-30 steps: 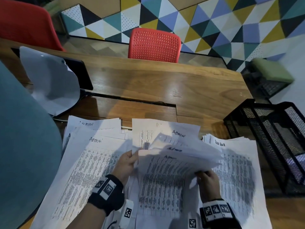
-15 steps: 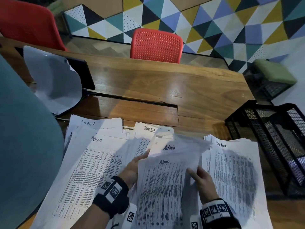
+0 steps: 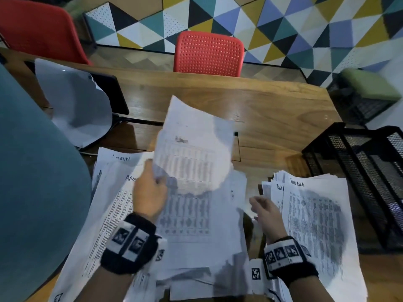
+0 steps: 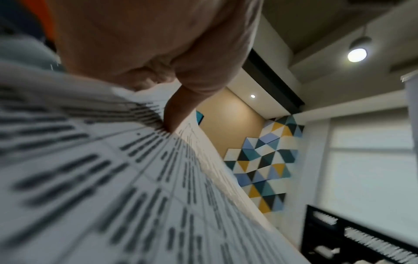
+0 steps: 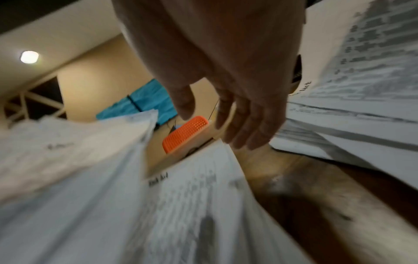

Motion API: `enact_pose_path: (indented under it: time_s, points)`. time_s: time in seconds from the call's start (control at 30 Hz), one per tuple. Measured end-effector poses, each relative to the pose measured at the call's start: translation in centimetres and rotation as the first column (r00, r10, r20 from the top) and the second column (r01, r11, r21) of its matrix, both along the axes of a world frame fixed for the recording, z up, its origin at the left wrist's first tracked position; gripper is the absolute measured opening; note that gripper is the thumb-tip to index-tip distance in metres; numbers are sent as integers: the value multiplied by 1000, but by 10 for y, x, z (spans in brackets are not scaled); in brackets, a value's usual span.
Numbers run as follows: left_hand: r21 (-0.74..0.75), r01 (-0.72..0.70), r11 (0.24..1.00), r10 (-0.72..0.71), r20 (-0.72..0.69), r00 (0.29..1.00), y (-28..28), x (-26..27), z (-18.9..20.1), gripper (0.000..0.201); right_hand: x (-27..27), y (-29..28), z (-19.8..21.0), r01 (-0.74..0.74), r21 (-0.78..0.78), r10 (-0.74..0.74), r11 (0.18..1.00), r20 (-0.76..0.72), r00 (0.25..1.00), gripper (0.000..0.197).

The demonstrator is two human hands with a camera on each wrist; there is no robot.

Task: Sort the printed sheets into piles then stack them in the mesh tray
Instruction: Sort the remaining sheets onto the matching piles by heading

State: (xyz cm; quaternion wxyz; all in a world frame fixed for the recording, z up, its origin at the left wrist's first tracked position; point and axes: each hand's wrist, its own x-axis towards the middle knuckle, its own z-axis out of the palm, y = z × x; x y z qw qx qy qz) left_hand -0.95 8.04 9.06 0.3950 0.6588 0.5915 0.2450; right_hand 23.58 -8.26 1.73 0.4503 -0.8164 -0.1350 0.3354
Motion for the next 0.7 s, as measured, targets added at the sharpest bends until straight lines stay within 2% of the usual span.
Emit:
enact_pose_path:
  time_s: [0.07, 0.13, 0.27, 0.33, 0.4, 0.47, 0.53, 0.6, 0.63, 0.7]
  points:
    - [17, -8, 1000, 10, -157, 988, 13, -23, 8, 40, -1, -5, -15, -5, -222, 26, 975, 94, 995, 38]
    - [-18, -1, 1000, -5, -282, 959, 17, -44, 10, 46, -9, -8, -25, 21, -337, 12, 941, 96, 995, 45]
    - [-76, 8, 997, -44, -485, 874, 7, -68, -13, 55, -30, 0, -28, 1, -362, 43, 932, 114, 993, 57]
    - [-98, -45, 994, -23, -603, 798, -1, -65, -26, 53, -38, 7, -24, -81, -447, 155, 891, 131, 979, 59]
    - [-40, -64, 997, 21, -668, 743, -9, -60, -41, 66, -42, 16, -15, -176, -521, 269, 835, 109, 957, 51]
    - [66, 17, 998, 31, -653, 756, -14, -51, -57, 78, -44, 24, -13, -221, -526, 317, 821, 99, 943, 45]
    - [98, 97, 990, -27, -551, 834, -23, -37, -63, 79, -47, 30, -14, -228, -478, 322, 848, 124, 939, 41]
    - [114, 151, 982, -95, -391, 915, -33, -21, -66, 71, -50, 32, -16, -240, -397, 298, 886, 91, 950, 31]
    - [116, 206, 972, -158, -329, 931, -38, -14, -67, 64, -50, 30, -17, -248, -361, 289, 899, 63, 955, 27]
    - [72, 399, 914, -374, -232, 898, -45, -3, -69, 48, -46, 24, -19, -230, -353, 273, 907, 77, 959, 25]
